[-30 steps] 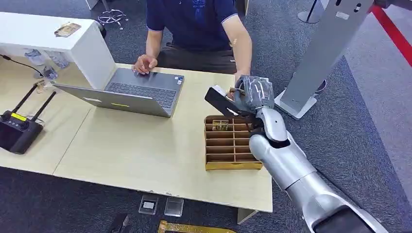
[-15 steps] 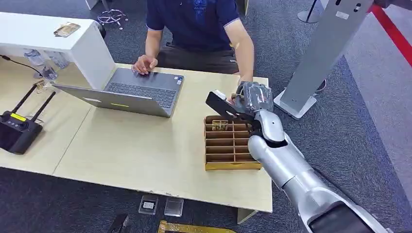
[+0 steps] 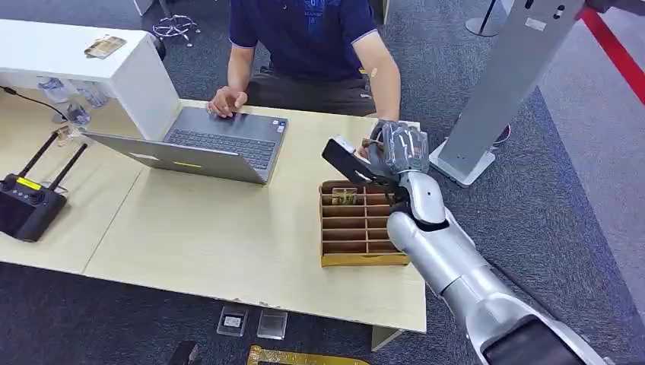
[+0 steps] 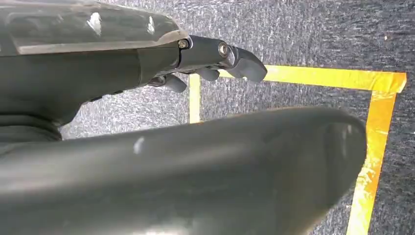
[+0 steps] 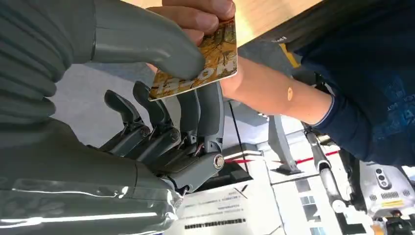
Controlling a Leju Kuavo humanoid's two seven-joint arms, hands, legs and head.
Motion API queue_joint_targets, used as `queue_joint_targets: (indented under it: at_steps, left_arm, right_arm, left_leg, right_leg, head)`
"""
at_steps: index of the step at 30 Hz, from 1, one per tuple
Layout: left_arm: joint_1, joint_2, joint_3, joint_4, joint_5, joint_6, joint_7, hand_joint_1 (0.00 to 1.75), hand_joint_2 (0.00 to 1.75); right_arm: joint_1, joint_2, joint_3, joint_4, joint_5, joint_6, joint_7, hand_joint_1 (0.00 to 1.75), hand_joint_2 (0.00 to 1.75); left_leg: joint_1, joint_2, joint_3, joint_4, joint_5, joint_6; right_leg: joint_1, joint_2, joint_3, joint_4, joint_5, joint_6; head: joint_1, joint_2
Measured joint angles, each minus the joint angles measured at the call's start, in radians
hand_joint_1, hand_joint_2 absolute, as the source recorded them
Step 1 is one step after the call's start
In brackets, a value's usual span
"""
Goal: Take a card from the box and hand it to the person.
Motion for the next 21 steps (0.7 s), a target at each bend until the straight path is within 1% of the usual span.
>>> queue_joint_targets:
  at_steps: [8,9,14,21]
  left_arm:
    - [0.000,0.001,0.000,0.000,0.000,0.000,0.000,0.00,0.00]
    - [0.000,0.001,0.000,0.000,0.000,0.000,0.000,0.00,0.00]
    - [0.000,0.001,-0.002,0.000,-0.004,0.003,0.010,0.00,0.00]
    - [-0.001,0.003,-0.003,0.000,-0.004,0.003,0.008,0.00,0.00]
  right_arm:
    - [0.004,-0.003,0.000,0.000,-0.001,0.004,0.003,1.57,1.75]
    - [0.004,-0.004,0.000,0.000,-0.002,0.004,0.003,0.00,1.75]
    - [0.005,-0.004,0.000,0.000,-0.004,0.005,0.002,0.00,1.75]
    - [0.007,-0.007,0.001,0.000,-0.005,0.008,0.001,0.00,1.75]
  left_leg:
    - [0.000,0.000,0.000,0.000,0.000,0.000]
    - [0.000,0.000,0.000,0.000,0.000,0.000]
    - [0.000,0.000,0.000,0.000,0.000,0.000]
    - [0.000,0.000,0.000,0.000,0.000,0.000]
  right_leg:
    - [0.000,0.000,0.000,0.000,0.000,0.000]
    - [0.000,0.000,0.000,0.000,0.000,0.000]
    - [0.000,0.000,0.000,0.000,0.000,0.000]
    - [0.000,0.000,0.000,0.000,0.000,0.000]
  head:
    - [0.000,0.000]
    - [0.000,0.000]
    - [0.000,0.000]
    - [0.000,0.000]
